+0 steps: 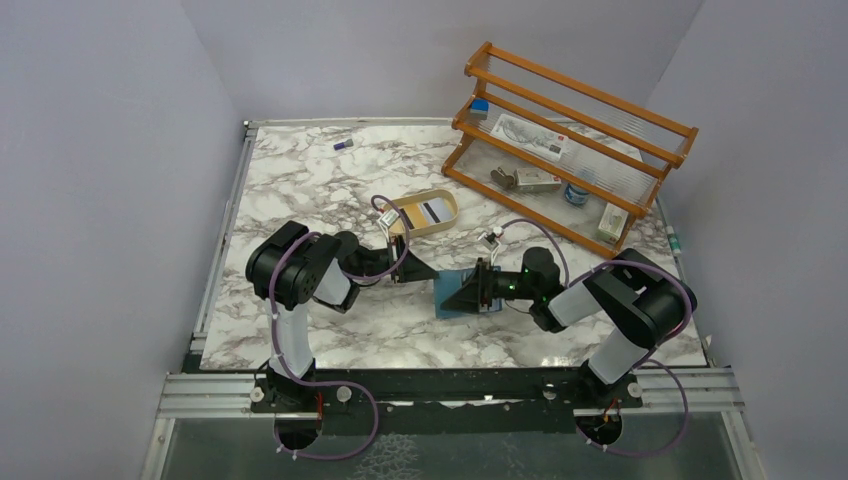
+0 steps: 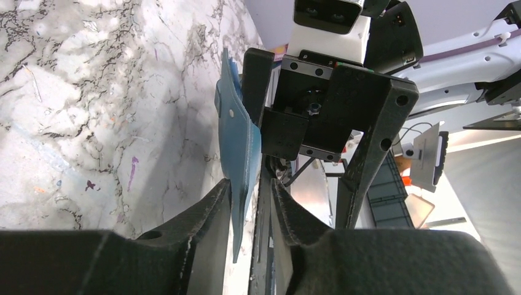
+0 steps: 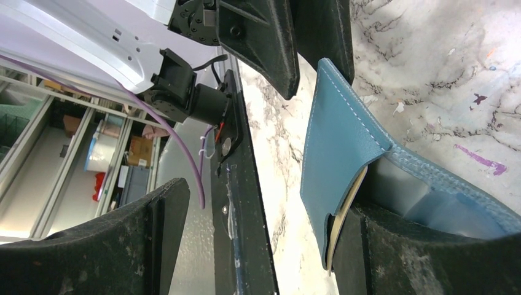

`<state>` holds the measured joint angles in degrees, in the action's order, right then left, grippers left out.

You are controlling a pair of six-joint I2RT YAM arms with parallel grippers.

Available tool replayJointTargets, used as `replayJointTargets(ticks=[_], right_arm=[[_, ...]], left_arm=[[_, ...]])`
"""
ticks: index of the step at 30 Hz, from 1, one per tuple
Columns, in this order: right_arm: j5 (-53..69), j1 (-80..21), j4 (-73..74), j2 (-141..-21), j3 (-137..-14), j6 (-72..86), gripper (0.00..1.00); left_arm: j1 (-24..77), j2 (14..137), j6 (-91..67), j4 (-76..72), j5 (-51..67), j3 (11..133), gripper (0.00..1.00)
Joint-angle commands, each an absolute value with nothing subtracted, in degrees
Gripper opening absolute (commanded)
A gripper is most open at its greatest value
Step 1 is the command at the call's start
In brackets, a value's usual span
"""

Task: Take the credit cards out of the card holder

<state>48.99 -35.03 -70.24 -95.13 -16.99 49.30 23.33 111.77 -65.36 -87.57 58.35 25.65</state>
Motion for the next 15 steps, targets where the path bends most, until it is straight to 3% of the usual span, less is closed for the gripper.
replayJointTargets(ticks=[1, 4, 6, 15], right_arm=[[50.53, -34.97, -71.77, -95.7, -18.46, 49.04, 0.82], [50.54, -34.98, -71.93, -95.88, -18.31, 49.02, 0.82], [50.61, -34.93, -72.22, -96.05, -18.15, 49.09, 0.82], [50.65, -34.91, -72.27, -95.58, -17.57, 49.13, 0.82]], left_arm=[[23.79, 112.23, -64.99, -101.97, 57.35, 26.68, 0.29], [24.35, 112.65, -65.12, -102.03, 57.46, 27.22, 0.21], [24.6, 112.75, -65.17, -101.95, 57.32, 27.49, 0.0], [24.46, 112.37, -64.72, -101.02, 57.72, 28.12, 0.0]])
